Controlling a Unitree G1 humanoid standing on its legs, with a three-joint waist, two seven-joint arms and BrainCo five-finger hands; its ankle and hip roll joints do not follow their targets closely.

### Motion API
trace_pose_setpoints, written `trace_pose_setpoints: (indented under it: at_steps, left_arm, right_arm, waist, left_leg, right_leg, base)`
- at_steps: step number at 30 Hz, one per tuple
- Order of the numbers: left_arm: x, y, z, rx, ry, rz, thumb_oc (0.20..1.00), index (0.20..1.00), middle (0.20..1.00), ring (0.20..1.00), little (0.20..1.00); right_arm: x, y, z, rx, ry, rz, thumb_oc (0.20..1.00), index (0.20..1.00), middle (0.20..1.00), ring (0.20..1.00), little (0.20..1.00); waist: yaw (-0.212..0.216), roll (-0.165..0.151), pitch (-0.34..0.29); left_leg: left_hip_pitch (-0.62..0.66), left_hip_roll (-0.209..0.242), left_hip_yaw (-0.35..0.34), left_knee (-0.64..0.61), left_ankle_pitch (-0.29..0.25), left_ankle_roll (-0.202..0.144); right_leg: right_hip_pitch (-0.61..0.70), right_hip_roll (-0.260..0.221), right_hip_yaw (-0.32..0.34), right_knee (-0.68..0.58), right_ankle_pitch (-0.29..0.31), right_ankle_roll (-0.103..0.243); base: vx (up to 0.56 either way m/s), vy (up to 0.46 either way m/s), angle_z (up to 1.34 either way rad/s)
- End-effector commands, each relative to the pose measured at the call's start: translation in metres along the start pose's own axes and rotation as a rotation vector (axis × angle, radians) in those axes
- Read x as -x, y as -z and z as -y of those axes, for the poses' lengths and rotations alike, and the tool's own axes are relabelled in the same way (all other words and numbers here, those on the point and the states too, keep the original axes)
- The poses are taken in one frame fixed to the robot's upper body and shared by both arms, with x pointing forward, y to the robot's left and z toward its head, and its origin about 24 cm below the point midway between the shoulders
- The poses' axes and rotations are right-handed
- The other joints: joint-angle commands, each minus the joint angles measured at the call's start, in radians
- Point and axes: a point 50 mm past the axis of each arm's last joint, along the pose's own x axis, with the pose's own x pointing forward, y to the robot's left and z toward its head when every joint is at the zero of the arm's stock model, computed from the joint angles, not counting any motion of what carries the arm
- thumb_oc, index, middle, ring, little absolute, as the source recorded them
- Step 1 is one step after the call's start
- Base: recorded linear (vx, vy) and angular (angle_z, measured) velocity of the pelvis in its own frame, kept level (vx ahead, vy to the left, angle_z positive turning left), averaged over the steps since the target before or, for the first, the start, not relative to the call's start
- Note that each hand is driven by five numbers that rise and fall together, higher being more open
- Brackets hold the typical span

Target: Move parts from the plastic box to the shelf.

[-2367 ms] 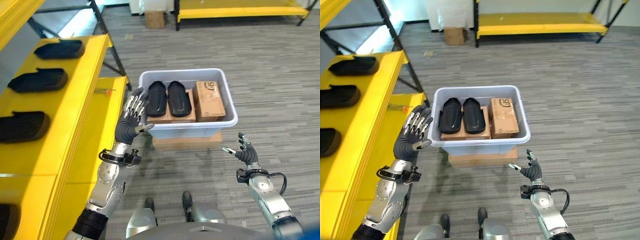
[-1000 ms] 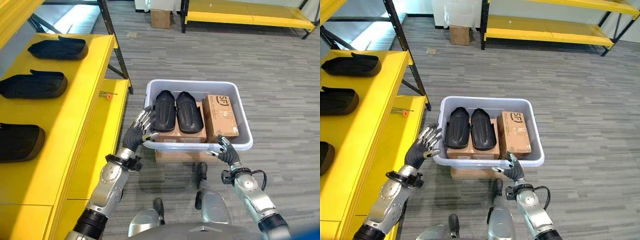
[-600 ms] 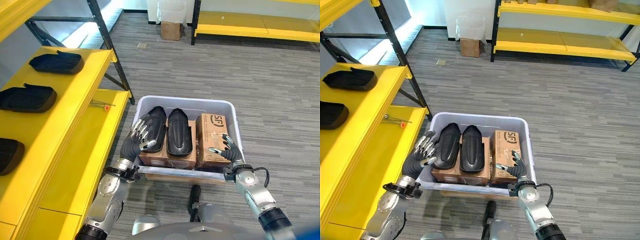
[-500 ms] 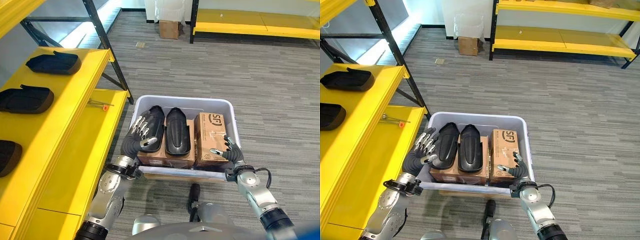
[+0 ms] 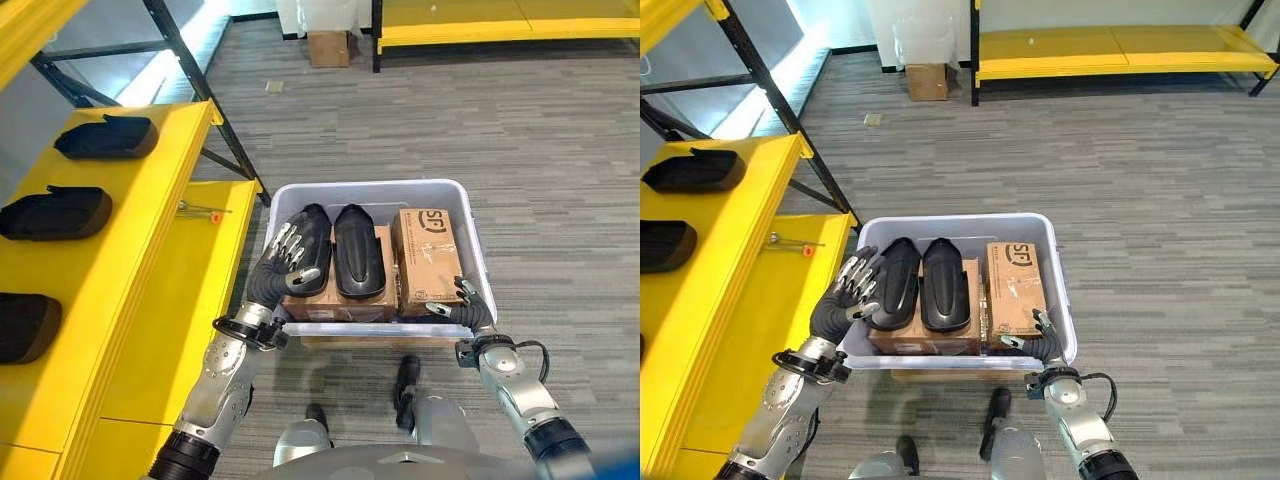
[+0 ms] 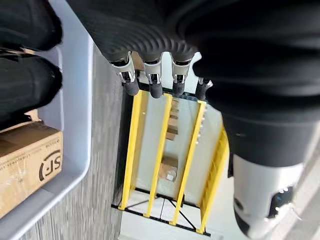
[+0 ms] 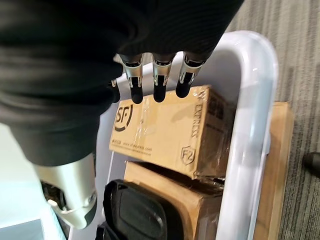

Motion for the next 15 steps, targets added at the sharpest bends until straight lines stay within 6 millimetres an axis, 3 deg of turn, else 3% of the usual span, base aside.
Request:
trace_pose_setpoints:
  at_steps: [1, 3, 4, 5, 6, 8, 9, 10, 11, 15]
  left_arm:
    - [-0.001, -0.020, -0.001, 0.023, -0.027, 0.139, 1.000, 1.000, 1.000, 1.000, 1.000]
    - [-0.003, -0.022, 0.001, 0.013, -0.016, 0.157, 1.000, 1.000, 1.000, 1.000, 1.000]
    - [-0.004, -0.021, 0.002, 0.017, -0.023, 0.161, 1.000, 1.000, 1.000, 1.000, 1.000]
    - [-0.002, -0.021, 0.001, 0.029, -0.040, 0.161, 1.000, 1.000, 1.000, 1.000, 1.000]
    - [-0.002, -0.020, 0.000, 0.031, -0.041, 0.159, 1.000, 1.000, 1.000, 1.000, 1.000]
    - [-0.001, -0.020, 0.000, 0.034, -0.038, 0.157, 1.000, 1.000, 1.000, 1.000, 1.000]
    - [-0.002, -0.020, -0.001, 0.035, -0.040, 0.158, 1.000, 1.000, 1.000, 1.000, 1.000]
    - [-0.005, -0.019, -0.004, 0.047, -0.049, 0.144, 1.000, 1.000, 1.000, 1.000, 1.000]
    - [-0.007, -0.017, -0.005, 0.063, -0.036, 0.129, 1.000, 1.000, 1.000, 1.000, 1.000]
    - [-0.008, -0.012, -0.001, 0.030, 0.025, 0.080, 1.000, 1.000, 1.000, 1.000, 1.000]
  right_arm:
    - [0.000, -0.026, -0.010, -0.030, -0.032, 0.143, 1.000, 1.000, 1.000, 1.000, 1.000]
    - [-0.002, -0.028, -0.012, -0.020, -0.035, 0.160, 1.000, 1.000, 1.000, 1.000, 1.000]
    - [-0.003, -0.029, -0.013, -0.012, -0.044, 0.164, 1.000, 1.000, 1.000, 1.000, 1.000]
    - [-0.003, -0.031, -0.014, 0.001, -0.058, 0.166, 1.000, 1.000, 1.000, 1.000, 1.000]
    - [-0.002, -0.032, -0.014, 0.004, -0.059, 0.166, 1.000, 1.000, 1.000, 1.000, 1.000]
    - [0.000, -0.032, -0.013, -0.005, -0.049, 0.158, 1.000, 1.000, 1.000, 1.000, 1.000]
    - [0.000, -0.032, -0.012, -0.007, -0.048, 0.155, 1.000, 1.000, 1.000, 1.000, 1.000]
    - [-0.001, -0.026, -0.010, -0.054, -0.021, 0.112, 1.000, 1.000, 1.000, 1.000, 1.000]
    - [0.000, -0.022, -0.010, -0.116, -0.005, 0.079, 1.000, 1.000, 1.000, 1.000, 1.000]
    - [0.002, -0.019, -0.008, -0.110, 0.076, 0.085, 1.000, 1.000, 1.000, 1.000, 1.000]
  waist:
    - [-0.012, -0.038, -0.003]
    - [0.002, -0.041, 0.015]
    - [0.002, -0.040, 0.018]
    - [-0.004, -0.035, 0.011]
    - [-0.009, -0.036, 0.005]
    - [-0.013, -0.042, 0.003]
    - [-0.014, -0.043, 0.002]
    - [-0.021, -0.029, 0.008]
    - [-0.032, -0.022, 0.008]
    - [-0.043, -0.026, 0.000]
  left_leg:
    - [-0.087, -0.025, 0.031, 0.226, 0.084, -0.007]
    - [-0.168, 0.001, -0.017, 0.324, 0.132, -0.030]
    - [-0.166, 0.029, -0.019, 0.290, 0.155, -0.041]
    - [-0.134, 0.097, -0.001, 0.123, 0.228, -0.066]
    - [-0.127, 0.138, 0.018, 0.069, 0.289, -0.082]
    - [-0.143, 0.177, 0.010, 0.037, 0.353, -0.083]
    - [-0.141, 0.171, 0.000, 0.031, 0.333, -0.076]
    - [-0.115, 0.148, -0.007, 0.016, 0.275, -0.070]
    - [-0.084, 0.128, 0.030, 0.001, 0.243, -0.067]
    - [-0.040, 0.064, 0.061, -0.017, 0.168, -0.036]
  right_leg:
    - [0.241, 0.006, -0.031, -0.248, 0.070, 0.056]
    - [0.244, 0.011, -0.013, -0.246, 0.063, 0.043]
    - [0.244, 0.010, -0.002, -0.244, 0.064, 0.045]
    - [0.249, -0.002, 0.002, -0.247, 0.067, 0.062]
    - [0.254, -0.015, -0.002, -0.254, 0.075, 0.069]
    - [0.255, -0.039, -0.001, -0.255, 0.087, 0.068]
    - [0.250, -0.047, 0.004, -0.247, 0.084, 0.071]
    - [0.244, -0.073, 0.015, -0.214, 0.077, 0.085]
    - [0.252, -0.081, 0.004, -0.217, 0.090, 0.099]
    - [0.257, -0.101, 0.002, -0.239, 0.139, 0.145]
  base:
    - [-0.05, -0.064, -0.03]
    - [-0.04, 0.012, -0.02]
    - [0.03, 0.300, -0.02]
    - [0.05, 0.433, -0.08]
    - [0.04, 0.416, -0.07]
    - [-0.03, 0.329, -0.02]
    - [-0.02, 0.539, -0.22]
    - [0.04, 0.488, -0.46]
    - [0.05, 0.445, -0.48]
    - [0.09, 0.184, 0.31]
